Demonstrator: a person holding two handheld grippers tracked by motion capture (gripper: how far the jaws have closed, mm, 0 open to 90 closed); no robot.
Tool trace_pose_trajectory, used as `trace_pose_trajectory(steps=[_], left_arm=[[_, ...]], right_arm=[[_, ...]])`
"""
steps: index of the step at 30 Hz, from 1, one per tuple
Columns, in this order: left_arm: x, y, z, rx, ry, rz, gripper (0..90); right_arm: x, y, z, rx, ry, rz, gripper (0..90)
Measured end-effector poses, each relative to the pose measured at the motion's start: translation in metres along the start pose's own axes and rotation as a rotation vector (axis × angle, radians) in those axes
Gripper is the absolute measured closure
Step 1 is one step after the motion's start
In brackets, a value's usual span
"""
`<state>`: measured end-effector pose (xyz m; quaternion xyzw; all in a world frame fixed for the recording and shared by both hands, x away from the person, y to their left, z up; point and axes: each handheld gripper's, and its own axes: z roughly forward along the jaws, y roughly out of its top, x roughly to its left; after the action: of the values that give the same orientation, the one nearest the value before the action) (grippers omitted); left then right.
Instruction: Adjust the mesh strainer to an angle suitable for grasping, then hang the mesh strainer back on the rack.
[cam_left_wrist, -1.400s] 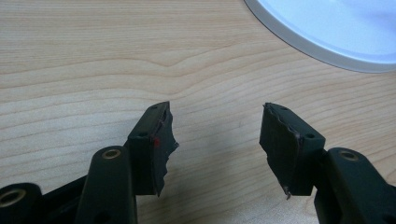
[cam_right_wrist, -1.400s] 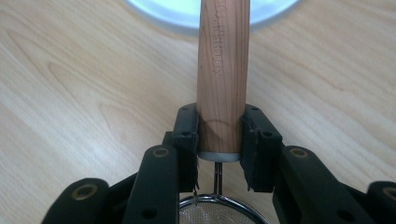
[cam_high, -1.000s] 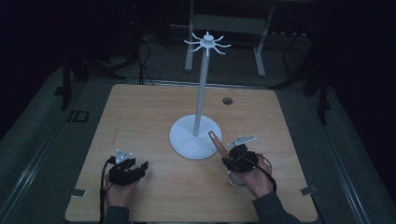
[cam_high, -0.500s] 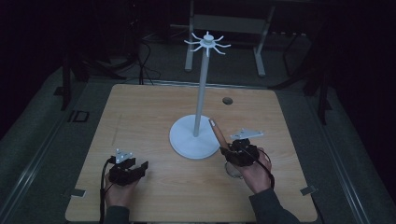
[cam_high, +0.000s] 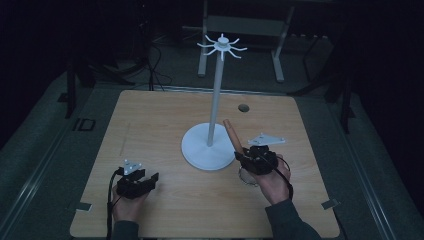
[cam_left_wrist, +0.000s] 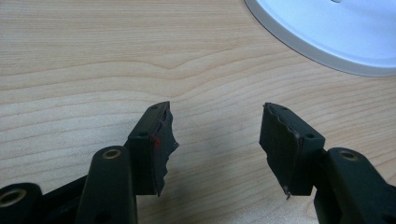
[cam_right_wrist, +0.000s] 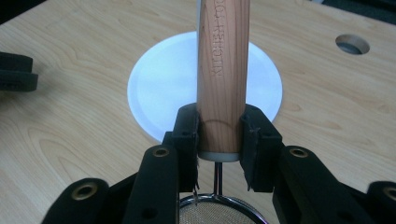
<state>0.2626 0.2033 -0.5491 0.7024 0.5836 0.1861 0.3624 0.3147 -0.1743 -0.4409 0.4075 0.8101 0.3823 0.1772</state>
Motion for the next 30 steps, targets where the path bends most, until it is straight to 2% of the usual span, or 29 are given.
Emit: trace_pose_trajectory(steps=[22, 30], left_arm=[[0.001, 0.000, -0.001, -0.011, 0.002, -0.003, 44.0], [0.000, 0.000, -0.001, -0.010, 0.002, -0.002, 44.0]], right_arm=[[0.000, 0.014, -0.009, -0.098, -0.003, 0.010, 69.7], [0.000, 0.020, -0.014, -0.157, 0.002, 0.013, 69.7]])
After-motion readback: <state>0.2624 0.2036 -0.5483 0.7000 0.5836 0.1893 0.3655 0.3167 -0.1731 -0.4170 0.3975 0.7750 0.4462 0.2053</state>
